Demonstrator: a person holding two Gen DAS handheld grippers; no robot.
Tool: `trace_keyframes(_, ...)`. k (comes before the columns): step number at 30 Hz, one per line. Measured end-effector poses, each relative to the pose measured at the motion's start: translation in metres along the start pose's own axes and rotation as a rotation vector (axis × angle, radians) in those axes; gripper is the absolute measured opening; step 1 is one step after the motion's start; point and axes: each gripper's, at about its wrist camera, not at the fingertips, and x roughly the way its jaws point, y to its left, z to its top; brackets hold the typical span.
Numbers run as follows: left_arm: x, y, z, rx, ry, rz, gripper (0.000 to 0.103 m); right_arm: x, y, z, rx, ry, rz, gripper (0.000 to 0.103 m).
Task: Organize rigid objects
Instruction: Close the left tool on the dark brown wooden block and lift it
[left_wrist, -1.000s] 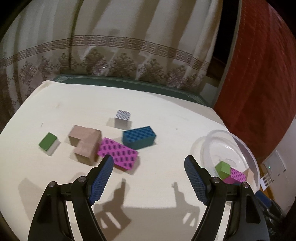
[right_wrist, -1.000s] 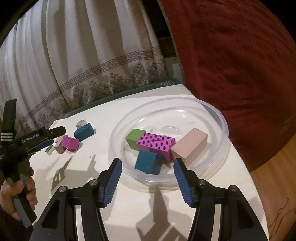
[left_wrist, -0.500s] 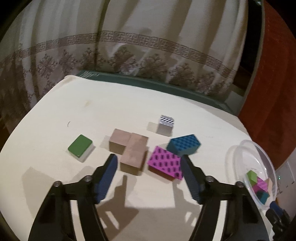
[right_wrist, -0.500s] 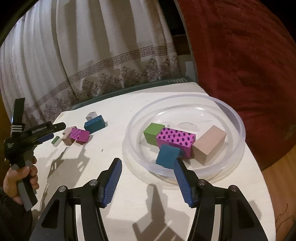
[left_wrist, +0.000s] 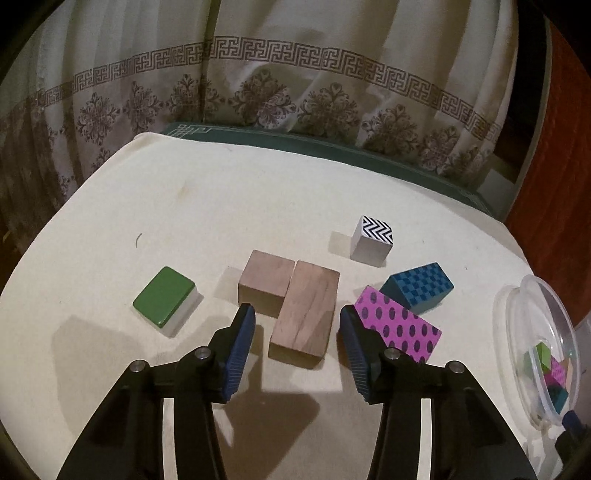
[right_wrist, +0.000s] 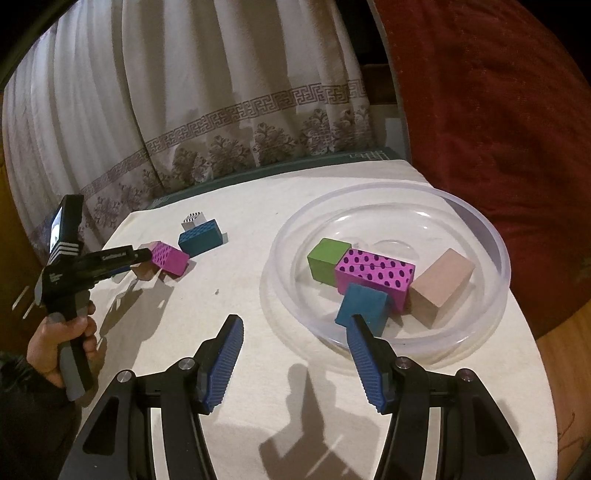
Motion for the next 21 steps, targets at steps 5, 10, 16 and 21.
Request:
trace_keyframes(5, 0.001, -0.002, -0.001, 0.008, -0.008, -0.006, 0.048, 0.002, 0.006, 0.002, -0.011, 0.005, 0.010, 0.061)
trace_keyframes(10, -0.001, 0.003, -0.003, -0.002, -0.011, 0.001, 0.047, 0.003, 0.013, 0.005, -0.028, 0.010, 0.018, 0.061)
trace_keyframes(16, -0.001, 0.000, -0.007, 0.024, 0.013, -0.015, 0.037, 0.005, 0.026, 0.007, -0.053, 0.010, 0.030, 0.061)
trace_keyframes(21, 0.009, -0.002, -0.006, 0.029, 0.039, -0.016, 0.037, 0.011, 0.034, 0.007, -0.066, 0.022, 0.036, 0.061)
